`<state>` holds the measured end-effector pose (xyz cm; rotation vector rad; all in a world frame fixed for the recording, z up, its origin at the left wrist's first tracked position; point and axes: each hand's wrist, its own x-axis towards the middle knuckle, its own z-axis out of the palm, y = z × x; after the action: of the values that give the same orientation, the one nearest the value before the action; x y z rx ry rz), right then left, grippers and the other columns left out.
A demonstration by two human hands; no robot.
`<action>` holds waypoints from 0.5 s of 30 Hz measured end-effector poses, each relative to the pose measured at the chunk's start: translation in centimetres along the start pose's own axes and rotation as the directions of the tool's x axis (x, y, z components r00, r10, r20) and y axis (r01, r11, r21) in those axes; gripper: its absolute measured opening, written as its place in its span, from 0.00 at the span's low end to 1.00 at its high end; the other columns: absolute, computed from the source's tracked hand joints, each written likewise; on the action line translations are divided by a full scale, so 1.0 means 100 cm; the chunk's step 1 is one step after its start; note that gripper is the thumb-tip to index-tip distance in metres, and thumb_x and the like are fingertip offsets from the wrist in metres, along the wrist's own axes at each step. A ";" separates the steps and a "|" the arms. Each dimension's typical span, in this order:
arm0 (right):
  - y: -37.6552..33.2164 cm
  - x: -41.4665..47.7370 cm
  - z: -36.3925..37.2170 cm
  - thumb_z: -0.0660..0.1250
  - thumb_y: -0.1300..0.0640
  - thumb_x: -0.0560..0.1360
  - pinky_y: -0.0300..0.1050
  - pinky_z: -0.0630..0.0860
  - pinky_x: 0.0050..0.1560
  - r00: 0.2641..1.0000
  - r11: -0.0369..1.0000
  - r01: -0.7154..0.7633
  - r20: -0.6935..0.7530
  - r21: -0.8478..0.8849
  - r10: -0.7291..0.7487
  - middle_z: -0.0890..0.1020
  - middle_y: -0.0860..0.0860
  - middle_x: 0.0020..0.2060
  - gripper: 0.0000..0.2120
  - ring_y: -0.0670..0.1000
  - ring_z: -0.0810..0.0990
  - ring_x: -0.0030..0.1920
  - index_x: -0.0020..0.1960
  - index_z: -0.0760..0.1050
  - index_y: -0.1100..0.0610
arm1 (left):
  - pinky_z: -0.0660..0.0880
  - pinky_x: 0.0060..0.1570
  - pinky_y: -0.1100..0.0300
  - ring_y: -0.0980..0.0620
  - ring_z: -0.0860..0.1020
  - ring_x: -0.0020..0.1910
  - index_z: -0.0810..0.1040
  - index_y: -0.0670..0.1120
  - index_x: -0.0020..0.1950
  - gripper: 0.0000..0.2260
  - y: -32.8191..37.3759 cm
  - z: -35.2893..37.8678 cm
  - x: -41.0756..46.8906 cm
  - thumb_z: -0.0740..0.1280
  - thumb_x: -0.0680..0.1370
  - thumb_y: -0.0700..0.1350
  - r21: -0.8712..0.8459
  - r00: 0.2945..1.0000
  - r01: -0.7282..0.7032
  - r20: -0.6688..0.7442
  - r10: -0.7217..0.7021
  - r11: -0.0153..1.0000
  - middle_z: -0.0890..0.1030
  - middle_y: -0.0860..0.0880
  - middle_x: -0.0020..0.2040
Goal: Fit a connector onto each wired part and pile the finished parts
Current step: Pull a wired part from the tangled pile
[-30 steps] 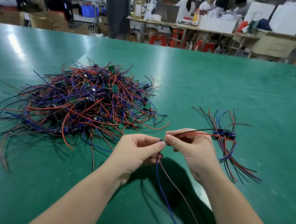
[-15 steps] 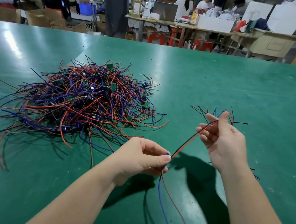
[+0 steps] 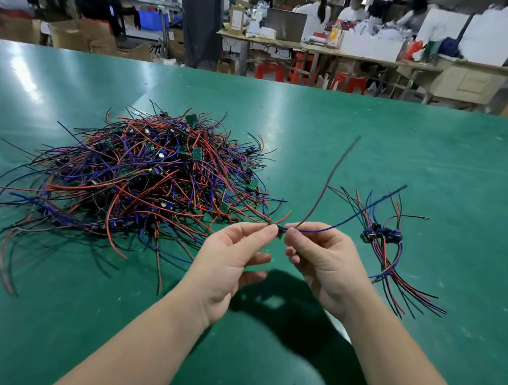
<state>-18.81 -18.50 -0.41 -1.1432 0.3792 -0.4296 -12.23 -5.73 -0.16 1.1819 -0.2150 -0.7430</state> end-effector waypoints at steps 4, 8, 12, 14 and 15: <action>-0.004 -0.001 0.000 0.72 0.62 0.60 0.33 0.72 0.28 0.998 0.995 -0.046 -0.040 0.091 0.050 0.81 0.53 0.29 0.01 0.46 0.77 0.28 0.30 0.81 0.58 | 0.72 0.29 0.67 0.61 0.75 0.31 0.80 0.49 0.39 0.15 -0.007 0.003 -0.002 0.75 0.58 0.55 0.193 0.988 -0.157 0.031 0.154 0.969 0.81 0.57 0.34; -0.008 -0.001 -0.005 0.72 0.62 0.60 0.34 0.73 0.28 0.999 0.998 -0.026 -0.044 0.066 0.029 0.82 0.53 0.30 0.02 0.46 0.78 0.29 0.32 0.83 0.58 | 0.71 0.33 0.62 0.54 0.72 0.32 0.82 0.48 0.40 0.05 -0.012 -0.001 -0.001 0.77 0.68 0.42 0.405 0.962 -0.270 0.144 0.231 0.873 0.80 0.53 0.32; -0.012 -0.001 -0.011 0.71 0.61 0.62 0.33 0.73 0.30 0.998 0.999 0.045 -0.032 -0.014 -0.045 0.84 0.50 0.33 0.03 0.44 0.80 0.31 0.33 0.84 0.56 | 0.76 0.29 0.63 0.54 0.79 0.30 0.82 0.45 0.44 0.04 -0.007 -0.001 0.004 0.68 0.76 0.43 0.313 0.981 -0.196 0.059 0.187 0.929 0.82 0.48 0.35; -0.012 -0.002 -0.012 0.72 0.63 0.65 0.33 0.74 0.31 0.996 0.990 0.089 -0.014 -0.108 -0.091 0.84 0.51 0.33 0.04 0.44 0.80 0.32 0.35 0.84 0.56 | 0.78 0.29 0.63 0.53 0.80 0.29 0.82 0.43 0.42 0.10 -0.004 0.000 0.005 0.69 0.72 0.50 0.190 0.993 -0.115 0.034 0.111 0.975 0.83 0.46 0.35; -0.010 -0.002 -0.012 0.72 0.66 0.67 0.34 0.74 0.32 0.993 0.980 0.114 -0.002 -0.165 -0.116 0.84 0.51 0.33 0.07 0.44 0.80 0.32 0.35 0.84 0.56 | 0.78 0.30 0.63 0.53 0.80 0.29 0.82 0.42 0.40 0.12 -0.004 -0.001 0.005 0.71 0.69 0.51 0.177 0.994 -0.105 0.046 0.099 0.979 0.83 0.46 0.34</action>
<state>-19.73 -19.70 0.03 -1.3287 0.3653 -0.5137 -11.96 -6.06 -0.72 1.3183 -0.3771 -0.6657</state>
